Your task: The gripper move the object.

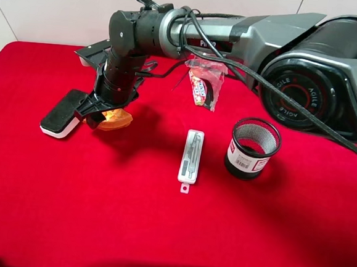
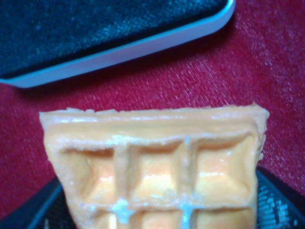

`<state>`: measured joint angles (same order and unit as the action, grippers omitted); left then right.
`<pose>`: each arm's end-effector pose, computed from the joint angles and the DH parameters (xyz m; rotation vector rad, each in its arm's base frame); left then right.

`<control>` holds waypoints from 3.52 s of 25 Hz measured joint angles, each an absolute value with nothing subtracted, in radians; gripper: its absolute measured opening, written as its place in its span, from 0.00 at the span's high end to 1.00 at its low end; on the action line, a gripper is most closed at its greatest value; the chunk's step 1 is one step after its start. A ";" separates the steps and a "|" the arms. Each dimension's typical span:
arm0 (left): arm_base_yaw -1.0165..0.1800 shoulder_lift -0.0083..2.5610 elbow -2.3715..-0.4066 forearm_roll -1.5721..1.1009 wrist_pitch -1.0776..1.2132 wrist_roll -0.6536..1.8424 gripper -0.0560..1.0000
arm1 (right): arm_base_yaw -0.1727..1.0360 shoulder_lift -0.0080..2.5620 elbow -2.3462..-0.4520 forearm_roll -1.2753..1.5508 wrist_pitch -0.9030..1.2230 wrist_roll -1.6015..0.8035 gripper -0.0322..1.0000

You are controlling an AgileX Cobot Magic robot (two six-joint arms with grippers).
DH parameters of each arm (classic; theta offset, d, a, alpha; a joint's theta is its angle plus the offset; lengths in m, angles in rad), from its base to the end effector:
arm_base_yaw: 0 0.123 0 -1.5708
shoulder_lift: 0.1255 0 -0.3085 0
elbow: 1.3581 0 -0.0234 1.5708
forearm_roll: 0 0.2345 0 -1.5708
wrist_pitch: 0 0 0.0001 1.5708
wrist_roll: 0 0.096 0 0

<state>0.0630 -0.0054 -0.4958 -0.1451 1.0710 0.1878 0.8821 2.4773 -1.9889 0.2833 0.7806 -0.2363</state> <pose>-0.0389 -0.0147 0.2657 0.1352 2.0403 -0.0174 0.3204 0.4190 0.1249 -1.2916 2.4941 0.4944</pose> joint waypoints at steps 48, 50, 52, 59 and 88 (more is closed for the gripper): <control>0.063 -0.005 -0.496 -0.145 1.071 0.188 0.01 | 0.882 2.264 -2.003 0.233 1.071 -0.237 0.30; 0.063 -0.005 -0.496 -0.145 1.071 0.188 0.01 | 0.882 2.242 -2.004 0.220 1.098 -0.237 0.30; 0.063 -0.005 -0.496 -0.145 1.071 0.188 0.01 | 0.882 2.227 -2.004 0.212 1.133 -0.238 0.30; 0.063 -0.005 -0.496 -0.145 1.071 0.188 0.01 | 0.882 2.165 -2.004 0.189 1.213 -0.228 0.30; 0.063 -0.005 -0.496 -0.145 1.071 0.188 0.01 | 0.693 1.599 -1.716 -0.013 1.216 -0.202 0.30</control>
<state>0.0630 -0.0054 -0.4958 -0.1451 1.0710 0.1878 0.6926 1.5988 -1.7160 -0.0125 1.2163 -0.2018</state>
